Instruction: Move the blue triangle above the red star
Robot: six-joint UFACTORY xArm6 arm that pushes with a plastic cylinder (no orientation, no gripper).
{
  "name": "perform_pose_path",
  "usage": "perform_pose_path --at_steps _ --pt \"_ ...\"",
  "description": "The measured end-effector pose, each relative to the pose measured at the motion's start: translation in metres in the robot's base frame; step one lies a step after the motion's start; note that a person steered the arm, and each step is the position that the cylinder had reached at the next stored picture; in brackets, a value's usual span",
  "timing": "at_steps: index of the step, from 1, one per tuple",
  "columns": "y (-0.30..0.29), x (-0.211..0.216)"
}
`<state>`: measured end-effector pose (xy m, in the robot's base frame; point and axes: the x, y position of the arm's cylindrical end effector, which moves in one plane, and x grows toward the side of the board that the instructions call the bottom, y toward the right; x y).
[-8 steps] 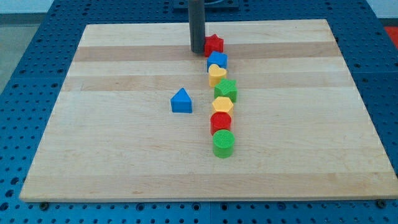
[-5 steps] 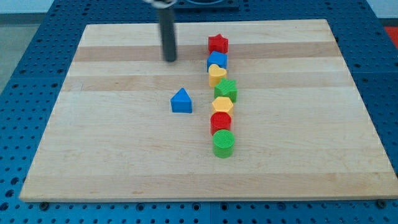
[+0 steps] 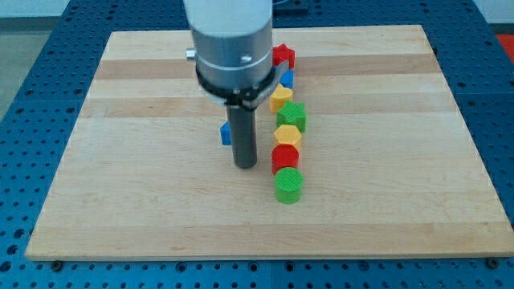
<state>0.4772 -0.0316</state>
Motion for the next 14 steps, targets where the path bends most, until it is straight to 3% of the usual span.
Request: perform_pose_path --at_steps 2,4,5,6,7,9,12,13,14 --pt "-0.06 -0.092" --pt "-0.06 -0.195" --pt "-0.058 -0.222" --pt "-0.128 -0.222" --pt "-0.124 -0.247" --pt "-0.049 -0.256" --pt "-0.023 -0.263" --pt "-0.05 -0.263" --pt "-0.042 -0.263"
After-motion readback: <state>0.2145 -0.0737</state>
